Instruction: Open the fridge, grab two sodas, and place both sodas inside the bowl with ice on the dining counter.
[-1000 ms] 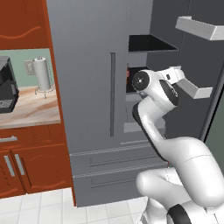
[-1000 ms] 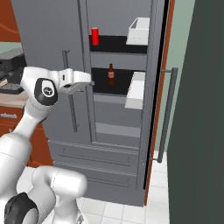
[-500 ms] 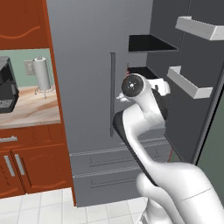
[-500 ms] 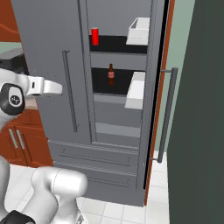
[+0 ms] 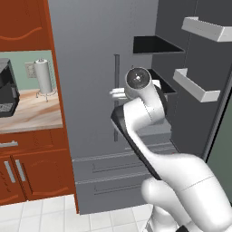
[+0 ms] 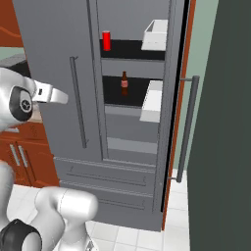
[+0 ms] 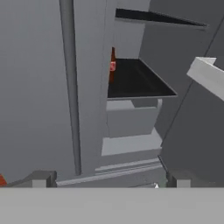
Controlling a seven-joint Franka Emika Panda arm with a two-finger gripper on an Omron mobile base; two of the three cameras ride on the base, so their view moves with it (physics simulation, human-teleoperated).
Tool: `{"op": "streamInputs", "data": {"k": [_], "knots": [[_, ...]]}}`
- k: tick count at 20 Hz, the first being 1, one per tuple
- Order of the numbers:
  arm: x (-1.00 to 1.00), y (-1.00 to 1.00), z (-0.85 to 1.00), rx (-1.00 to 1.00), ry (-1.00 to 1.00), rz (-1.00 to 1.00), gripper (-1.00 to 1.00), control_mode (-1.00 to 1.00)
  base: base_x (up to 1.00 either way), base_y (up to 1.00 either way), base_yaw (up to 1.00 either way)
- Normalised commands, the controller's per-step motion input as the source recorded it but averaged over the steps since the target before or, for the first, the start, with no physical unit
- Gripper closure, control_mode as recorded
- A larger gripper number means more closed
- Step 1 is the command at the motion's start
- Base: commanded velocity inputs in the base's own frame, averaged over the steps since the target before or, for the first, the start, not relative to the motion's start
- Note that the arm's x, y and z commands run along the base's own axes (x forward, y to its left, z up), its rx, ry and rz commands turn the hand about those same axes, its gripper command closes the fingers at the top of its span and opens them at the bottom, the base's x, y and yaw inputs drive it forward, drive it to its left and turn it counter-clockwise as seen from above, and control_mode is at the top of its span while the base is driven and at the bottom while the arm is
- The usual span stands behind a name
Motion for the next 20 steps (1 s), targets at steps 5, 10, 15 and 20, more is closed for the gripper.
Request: {"op": "streamInputs", "data": {"k": [5,10,15,20], "knots": [[0.7,0.1,0.0,0.0,0.04,0.04,-1.0,-1.0,0.0,0.0,0.0],[0.61,0.18,-0.01,0.0,0.05,0.03,-1.0,-1.0,0.0,0.0,0.0],[0.58,0.09,-0.1,0.02,0.06,0.06,-1.0,-1.0,0.0,0.0,0.0],[0.49,0.0,-0.17,0.04,0.0,0.03,-1.0,-1.0,0.0,0.0,0.0]]}}
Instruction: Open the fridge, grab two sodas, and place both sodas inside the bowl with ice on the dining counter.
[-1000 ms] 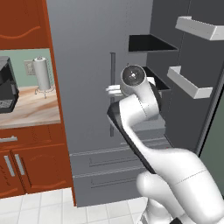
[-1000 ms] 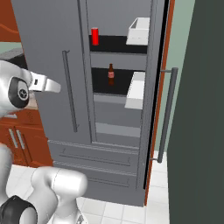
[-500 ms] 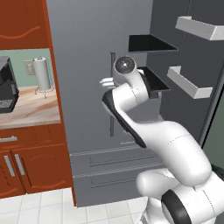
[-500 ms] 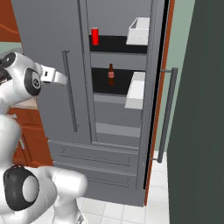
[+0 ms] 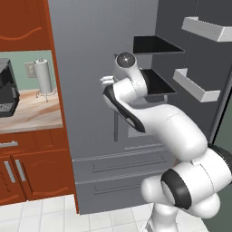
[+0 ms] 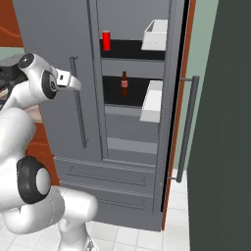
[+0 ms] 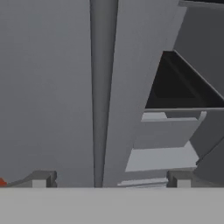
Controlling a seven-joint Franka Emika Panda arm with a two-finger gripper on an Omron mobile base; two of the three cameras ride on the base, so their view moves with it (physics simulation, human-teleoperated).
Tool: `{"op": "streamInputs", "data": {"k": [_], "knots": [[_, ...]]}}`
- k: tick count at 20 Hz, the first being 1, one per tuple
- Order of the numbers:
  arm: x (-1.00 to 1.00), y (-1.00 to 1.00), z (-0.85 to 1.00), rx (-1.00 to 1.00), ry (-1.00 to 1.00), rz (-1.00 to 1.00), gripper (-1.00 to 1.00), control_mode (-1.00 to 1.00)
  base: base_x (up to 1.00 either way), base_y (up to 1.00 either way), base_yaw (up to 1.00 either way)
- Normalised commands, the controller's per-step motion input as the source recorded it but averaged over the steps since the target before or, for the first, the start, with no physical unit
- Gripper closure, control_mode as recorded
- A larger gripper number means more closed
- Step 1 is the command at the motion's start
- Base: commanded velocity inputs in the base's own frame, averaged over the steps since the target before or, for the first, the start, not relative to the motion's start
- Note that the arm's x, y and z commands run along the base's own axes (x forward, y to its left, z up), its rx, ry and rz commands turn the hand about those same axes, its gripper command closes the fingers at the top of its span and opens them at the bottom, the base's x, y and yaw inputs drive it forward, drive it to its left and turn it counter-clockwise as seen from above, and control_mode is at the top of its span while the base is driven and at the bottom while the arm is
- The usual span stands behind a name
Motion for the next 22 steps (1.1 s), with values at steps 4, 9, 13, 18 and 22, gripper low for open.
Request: {"op": "streamInputs", "data": {"k": [4,9,13,18,22], "knots": [[0.49,0.0,-0.17,0.05,0.0,0.0,-1.0,-1.0,0.0,0.0,0.0],[0.5,0.0,-0.17,0.05,0.0,0.0,-1.0,-1.0,0.0,0.0,0.0],[0.57,0.0,-0.15,0.05,0.0,0.0,-1.0,-1.0,0.0,0.0,0.0],[0.61,0.0,-0.16,0.03,0.0,0.0,-1.0,-1.0,0.0,0.0,0.0],[0.57,0.01,-0.21,0.0,0.0,0.0,1.0,-1.0,0.0,0.0,0.0]]}}
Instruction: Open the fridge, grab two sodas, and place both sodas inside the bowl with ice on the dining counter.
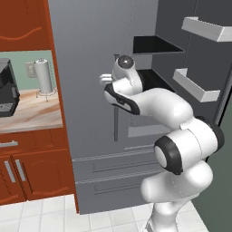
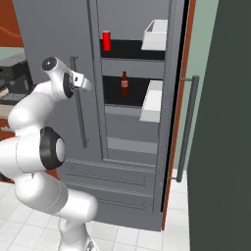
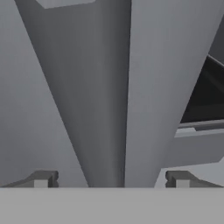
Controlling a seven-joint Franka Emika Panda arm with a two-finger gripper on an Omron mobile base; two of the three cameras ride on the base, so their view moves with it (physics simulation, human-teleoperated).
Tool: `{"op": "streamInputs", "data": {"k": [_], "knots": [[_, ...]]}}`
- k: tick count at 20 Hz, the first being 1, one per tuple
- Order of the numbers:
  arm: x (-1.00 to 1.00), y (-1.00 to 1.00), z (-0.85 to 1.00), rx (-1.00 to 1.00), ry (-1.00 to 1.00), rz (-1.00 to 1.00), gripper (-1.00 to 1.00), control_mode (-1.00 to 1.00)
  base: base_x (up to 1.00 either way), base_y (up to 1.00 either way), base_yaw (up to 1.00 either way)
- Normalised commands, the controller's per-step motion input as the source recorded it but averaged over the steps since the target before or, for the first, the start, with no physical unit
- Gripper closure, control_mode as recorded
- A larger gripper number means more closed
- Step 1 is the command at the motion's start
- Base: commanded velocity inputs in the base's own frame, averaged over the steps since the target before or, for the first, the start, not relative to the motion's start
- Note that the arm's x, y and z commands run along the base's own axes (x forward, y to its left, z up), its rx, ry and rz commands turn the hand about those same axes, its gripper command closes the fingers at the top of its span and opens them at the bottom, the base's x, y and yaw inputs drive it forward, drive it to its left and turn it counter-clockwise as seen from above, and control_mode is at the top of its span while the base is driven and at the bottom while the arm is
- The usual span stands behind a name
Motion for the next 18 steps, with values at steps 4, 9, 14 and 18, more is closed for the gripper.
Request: {"op": "streamInputs", "data": {"k": [4,9,14,18], "knots": [[0.34,0.05,-0.22,0.0,0.0,0.01,1.0,-1.0,0.0,0.0,0.0],[0.09,0.05,-0.16,0.0,0.0,0.01,1.0,-1.0,0.0,0.0,0.0],[-0.36,0.14,-0.23,-0.06,0.0,0.03,1.0,-1.0,0.0,0.0,0.0],[-0.99,0.55,-0.24,-0.07,-0.08,0.08,1.0,-1.0,0.0,0.0,0.0]]}}
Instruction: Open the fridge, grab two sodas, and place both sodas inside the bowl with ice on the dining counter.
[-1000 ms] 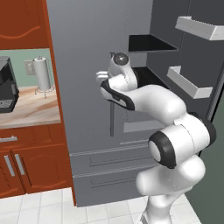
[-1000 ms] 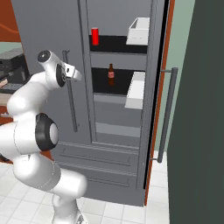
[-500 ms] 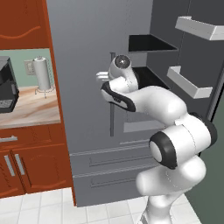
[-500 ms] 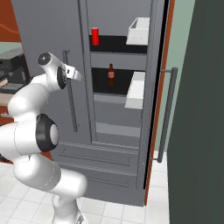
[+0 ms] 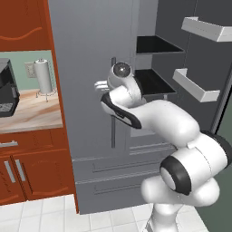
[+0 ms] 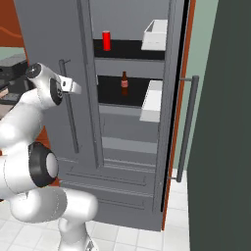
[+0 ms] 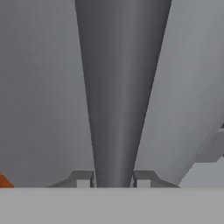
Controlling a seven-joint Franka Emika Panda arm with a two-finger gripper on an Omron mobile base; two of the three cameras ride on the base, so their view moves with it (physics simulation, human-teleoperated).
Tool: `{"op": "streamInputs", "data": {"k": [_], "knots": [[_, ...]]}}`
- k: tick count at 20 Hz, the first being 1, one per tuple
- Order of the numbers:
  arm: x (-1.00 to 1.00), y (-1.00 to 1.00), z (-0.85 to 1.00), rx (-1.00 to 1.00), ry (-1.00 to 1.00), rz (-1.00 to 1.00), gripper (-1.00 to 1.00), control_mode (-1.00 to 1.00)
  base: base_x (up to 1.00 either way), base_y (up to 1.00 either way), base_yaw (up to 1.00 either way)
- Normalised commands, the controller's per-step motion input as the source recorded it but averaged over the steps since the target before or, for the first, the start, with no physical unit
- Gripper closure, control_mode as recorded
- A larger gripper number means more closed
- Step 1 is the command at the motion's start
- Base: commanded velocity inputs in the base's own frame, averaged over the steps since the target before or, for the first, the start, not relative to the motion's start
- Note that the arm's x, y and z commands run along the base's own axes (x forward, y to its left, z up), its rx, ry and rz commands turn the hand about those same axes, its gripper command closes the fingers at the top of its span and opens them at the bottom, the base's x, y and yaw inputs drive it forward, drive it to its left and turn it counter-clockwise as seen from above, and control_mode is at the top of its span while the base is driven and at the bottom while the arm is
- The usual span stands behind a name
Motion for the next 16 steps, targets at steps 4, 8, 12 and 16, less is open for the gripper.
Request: {"op": "streamInputs", "data": {"k": [4,8,12,16], "knots": [[-1.0,0.67,-0.3,0.0,-0.09,0.09,1.0,-1.0,0.0,0.0,0.0],[-1.0,0.89,-0.32,0.0,-0.07,0.07,1.0,-1.0,0.0,0.0,0.0],[-1.0,0.99,-0.22,0.0,-0.04,0.03,-1.0,-1.0,0.0,0.0,0.0],[-0.98,0.33,0.0,0.11,0.0,0.05,-1.0,-1.0,0.0,0.0,0.0]]}}
